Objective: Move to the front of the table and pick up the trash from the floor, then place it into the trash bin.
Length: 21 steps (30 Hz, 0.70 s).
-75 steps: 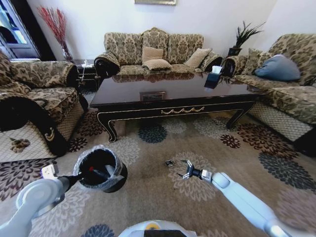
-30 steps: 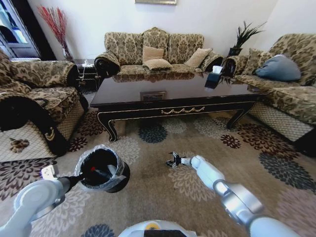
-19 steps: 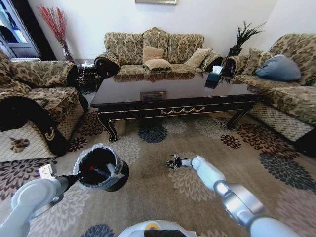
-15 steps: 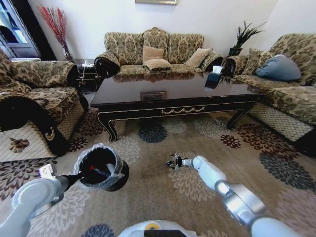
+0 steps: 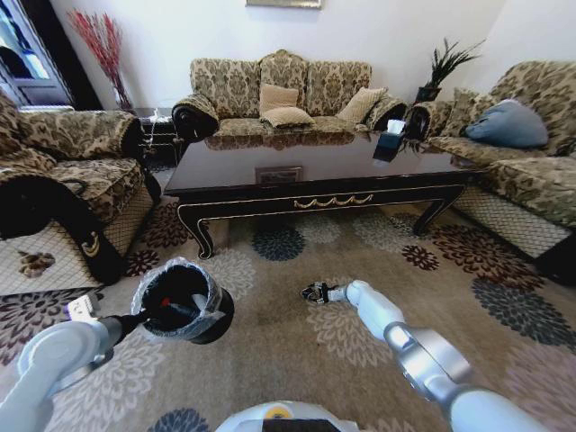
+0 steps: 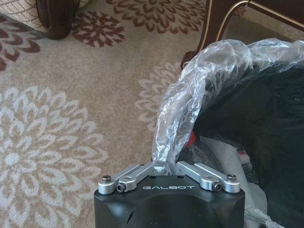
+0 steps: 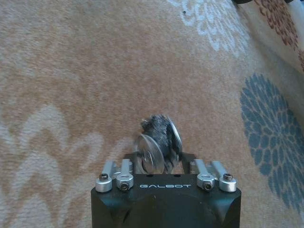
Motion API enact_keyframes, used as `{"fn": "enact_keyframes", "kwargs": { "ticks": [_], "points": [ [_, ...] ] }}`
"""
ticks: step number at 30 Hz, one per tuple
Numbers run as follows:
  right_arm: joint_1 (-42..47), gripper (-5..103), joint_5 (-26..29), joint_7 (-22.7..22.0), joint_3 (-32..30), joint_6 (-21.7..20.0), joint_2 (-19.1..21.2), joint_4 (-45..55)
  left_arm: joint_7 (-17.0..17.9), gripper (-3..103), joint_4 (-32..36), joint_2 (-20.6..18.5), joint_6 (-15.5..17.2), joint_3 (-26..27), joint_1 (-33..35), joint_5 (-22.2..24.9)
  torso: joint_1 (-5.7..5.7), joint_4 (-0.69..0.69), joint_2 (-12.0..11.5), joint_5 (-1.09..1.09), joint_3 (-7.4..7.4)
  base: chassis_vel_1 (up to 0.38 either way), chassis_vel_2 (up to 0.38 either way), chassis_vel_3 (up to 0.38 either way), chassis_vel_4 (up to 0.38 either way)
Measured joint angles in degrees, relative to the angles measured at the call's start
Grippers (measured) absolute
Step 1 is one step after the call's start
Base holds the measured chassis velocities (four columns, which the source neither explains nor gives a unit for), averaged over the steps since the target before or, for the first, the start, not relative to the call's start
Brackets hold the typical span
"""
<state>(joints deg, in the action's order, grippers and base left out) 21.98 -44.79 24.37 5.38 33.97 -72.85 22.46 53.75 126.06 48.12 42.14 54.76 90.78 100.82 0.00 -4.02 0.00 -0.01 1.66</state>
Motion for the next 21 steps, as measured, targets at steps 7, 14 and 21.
{"fn": "enact_keyframes", "kwargs": {
  "ticks": [7,14,21],
  "points": [
    [0.82,26,0.05,0.12,0.02,0.40,0.68,0.67,-0.02,0,-0.08,-0.01,0.00,-0.46,-0.53,-0.08,0.00,0.00,0.00,0.01,0.00,0.000,0.000,0.000,0.000],
    [1.78,20,0.73,0.20,-0.70,1.47,1.93,2.79,0.04,0,0.37,-0.22,0.00,-1.52,-1.11,-0.25,0.00,0.02,0.00,0.01,0.00,0.000,0.000,0.000,0.000],
    [3.30,20,5.91,1.11,-1.12,3.09,7.80,8.52,1.21,0,0.97,-1.39,0.00,-5.74,-4.10,-0.32,0.00,0.02,0.00,0.05,0.01,0.000,0.000,0.000,0.000]
  ]
}}
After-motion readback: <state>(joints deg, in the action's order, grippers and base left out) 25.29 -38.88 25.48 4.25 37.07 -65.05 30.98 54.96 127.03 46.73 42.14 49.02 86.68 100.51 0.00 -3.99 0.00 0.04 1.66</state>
